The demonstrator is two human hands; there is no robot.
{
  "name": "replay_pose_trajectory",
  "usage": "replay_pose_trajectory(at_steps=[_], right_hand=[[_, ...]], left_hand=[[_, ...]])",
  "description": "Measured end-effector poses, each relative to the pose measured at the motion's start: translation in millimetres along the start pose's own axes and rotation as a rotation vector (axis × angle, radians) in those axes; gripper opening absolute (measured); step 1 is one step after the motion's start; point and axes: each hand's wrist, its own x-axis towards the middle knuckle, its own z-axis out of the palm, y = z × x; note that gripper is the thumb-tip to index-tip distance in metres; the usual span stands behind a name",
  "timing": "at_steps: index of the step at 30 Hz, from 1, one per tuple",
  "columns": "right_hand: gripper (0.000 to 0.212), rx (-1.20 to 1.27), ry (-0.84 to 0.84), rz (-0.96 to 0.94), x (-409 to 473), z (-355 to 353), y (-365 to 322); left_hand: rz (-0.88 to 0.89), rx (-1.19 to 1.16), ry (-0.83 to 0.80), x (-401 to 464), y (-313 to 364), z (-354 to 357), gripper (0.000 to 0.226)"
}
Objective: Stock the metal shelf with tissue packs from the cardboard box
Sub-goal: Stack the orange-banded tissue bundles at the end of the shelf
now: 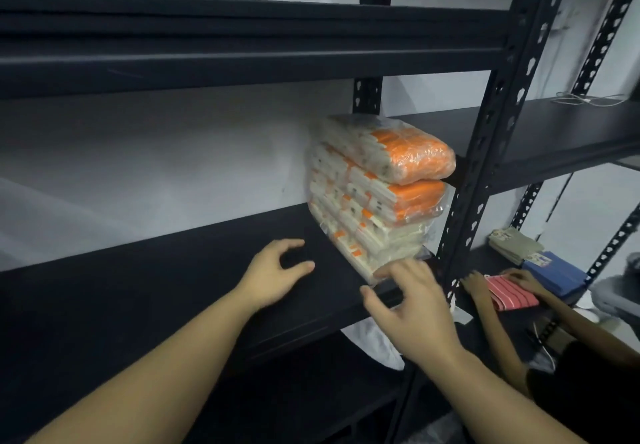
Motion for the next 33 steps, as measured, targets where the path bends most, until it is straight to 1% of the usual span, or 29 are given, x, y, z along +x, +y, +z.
replay_pose_trajectory(at_steps=[4, 9, 13, 15, 18, 21, 25, 33], right_hand=[[0.037, 0.004, -0.129, 0.029, -32.1, 27.1, -22.8], [0.04, 0.005, -0.203, 0.04, -73.8, 54.2, -55.2], [0.047, 0.024, -0.315, 0.054, -115.4, 71.1, -69.7], [0.049, 0.026, -0.381, 0.058, -134.0, 77.2, -70.7], [0.048, 0.035, -0.446, 0.066, -156.8, 81.0, -67.5], [0.041, 0.046, -0.459, 0.091, -171.4, 75.4, -58.1], [0.04, 0.057, -0.442, 0.147, -172.4, 46.7, -34.4], [0.039, 0.031, -0.363, 0.196, -141.0, -18.8, 15.0]], left_hand=[[0.057, 0.104, -0.021, -52.1, -18.5, -16.0, 0.055], [0.143, 0.242, -0.026, -128.0, -43.1, -22.6, 0.061], [0.232, 0.302, 0.016, -190.4, -62.5, -16.5, 0.062], [0.222, 0.336, 0.011, -215.6, -70.1, -13.8, 0.064], [0.158, 0.357, 0.006, -244.0, -79.6, -6.7, 0.067], [0.1, 0.345, 0.026, -257.7, -75.9, 3.9, 0.068], [0.068, 0.326, 0.06, -253.7, -45.1, 26.0, 0.068], [0.078, 0.293, 0.096, -219.1, 26.4, 80.4, 0.067]])
